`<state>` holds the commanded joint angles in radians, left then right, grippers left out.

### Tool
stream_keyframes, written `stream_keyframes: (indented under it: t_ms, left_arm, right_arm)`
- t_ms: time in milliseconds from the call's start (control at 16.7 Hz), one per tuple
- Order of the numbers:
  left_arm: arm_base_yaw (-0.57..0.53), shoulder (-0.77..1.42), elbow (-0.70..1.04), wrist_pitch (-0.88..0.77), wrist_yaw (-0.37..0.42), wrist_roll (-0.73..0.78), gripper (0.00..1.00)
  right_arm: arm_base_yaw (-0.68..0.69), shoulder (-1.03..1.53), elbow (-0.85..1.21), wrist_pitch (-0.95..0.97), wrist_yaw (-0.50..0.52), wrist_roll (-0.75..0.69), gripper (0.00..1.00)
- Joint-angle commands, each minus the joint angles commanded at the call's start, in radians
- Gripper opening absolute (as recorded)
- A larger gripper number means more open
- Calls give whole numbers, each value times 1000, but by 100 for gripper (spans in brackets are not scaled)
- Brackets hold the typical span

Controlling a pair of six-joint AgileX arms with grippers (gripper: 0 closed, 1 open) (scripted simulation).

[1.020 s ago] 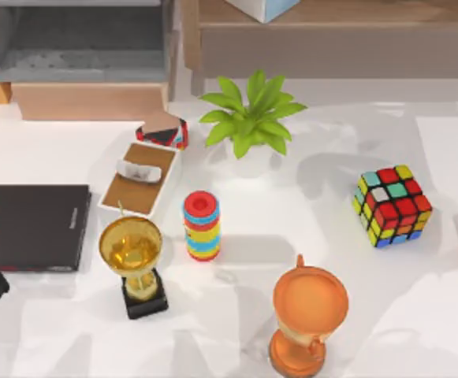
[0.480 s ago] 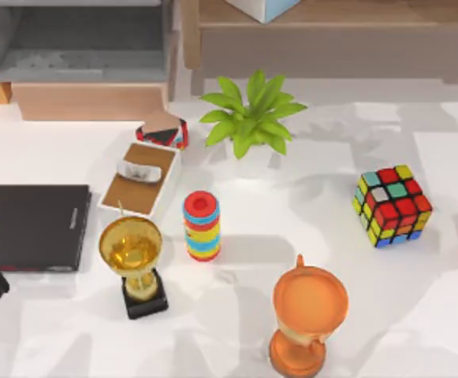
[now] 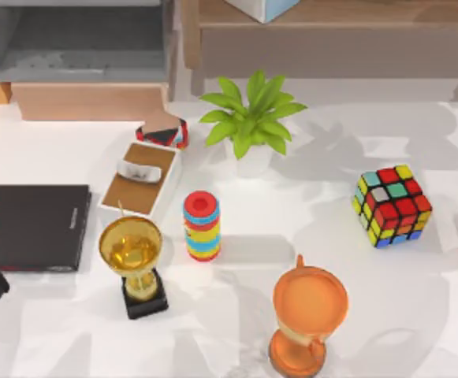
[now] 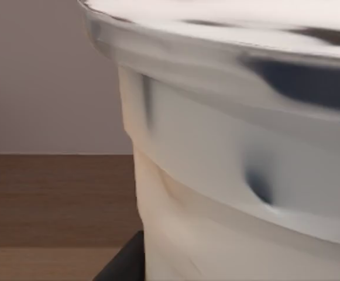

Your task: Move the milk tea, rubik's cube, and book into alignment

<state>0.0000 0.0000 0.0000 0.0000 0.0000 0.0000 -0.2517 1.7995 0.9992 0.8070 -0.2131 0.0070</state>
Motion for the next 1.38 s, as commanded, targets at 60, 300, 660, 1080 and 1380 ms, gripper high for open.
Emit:
stream_keyframes:
  t_ms: [60,300,660,1080,1380]
  left_arm:
    - [0,0,0,0,0,0,100]
    - [0,0,0,0,0,0,100]
    - [0,0,0,0,0,0,100]
    - [0,0,0,0,0,0,100]
    - [0,0,0,0,0,0,100]
  right_arm:
    - [0,0,0,0,0,0,0]
    - [-11,-5,-25,32,-14,-2,0]
    - [-139,15,-174,228,-103,-26,0]
    - [-220,173,-304,448,-204,-17,0]
    - [-227,189,-320,469,-213,-15,0]
